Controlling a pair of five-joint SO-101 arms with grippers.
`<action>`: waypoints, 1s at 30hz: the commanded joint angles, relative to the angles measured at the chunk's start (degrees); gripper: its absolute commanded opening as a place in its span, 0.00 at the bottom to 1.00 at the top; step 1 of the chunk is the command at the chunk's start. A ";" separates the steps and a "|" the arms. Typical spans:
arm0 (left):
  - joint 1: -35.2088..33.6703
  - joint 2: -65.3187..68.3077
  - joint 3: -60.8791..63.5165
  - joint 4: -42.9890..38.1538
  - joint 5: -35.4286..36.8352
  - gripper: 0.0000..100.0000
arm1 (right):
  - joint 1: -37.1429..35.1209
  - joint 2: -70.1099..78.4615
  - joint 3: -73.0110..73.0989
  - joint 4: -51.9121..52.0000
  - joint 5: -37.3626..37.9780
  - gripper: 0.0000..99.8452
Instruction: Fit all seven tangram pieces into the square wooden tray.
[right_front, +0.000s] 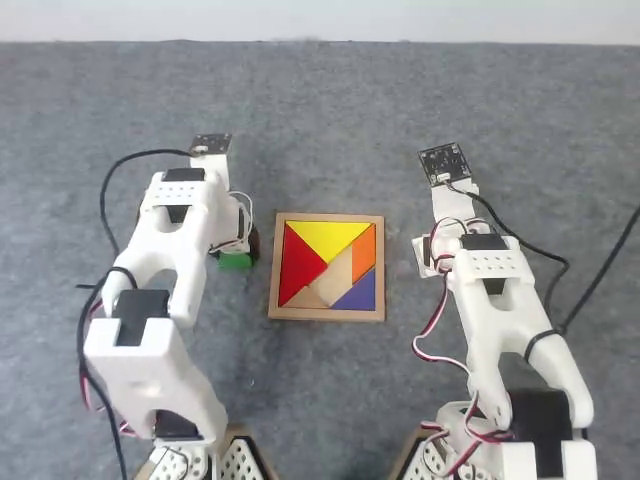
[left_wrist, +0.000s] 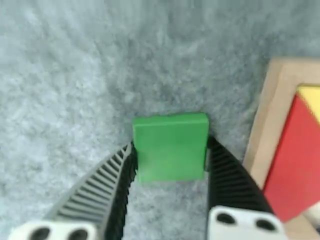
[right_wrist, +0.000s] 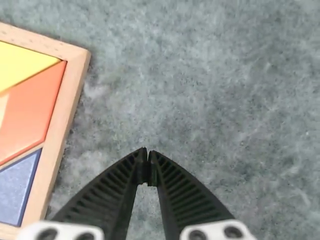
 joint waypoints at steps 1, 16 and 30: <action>0.00 -0.26 -1.80 0.79 -1.76 0.23 | 0.22 -2.68 -0.18 -0.92 -0.35 0.01; 0.35 -1.49 -12.70 9.32 -38.86 0.23 | 0.40 -3.12 -0.18 -0.84 -0.35 0.01; 1.32 -1.05 -12.35 7.74 -46.07 0.28 | 0.22 -3.21 -0.18 -1.01 -0.35 0.01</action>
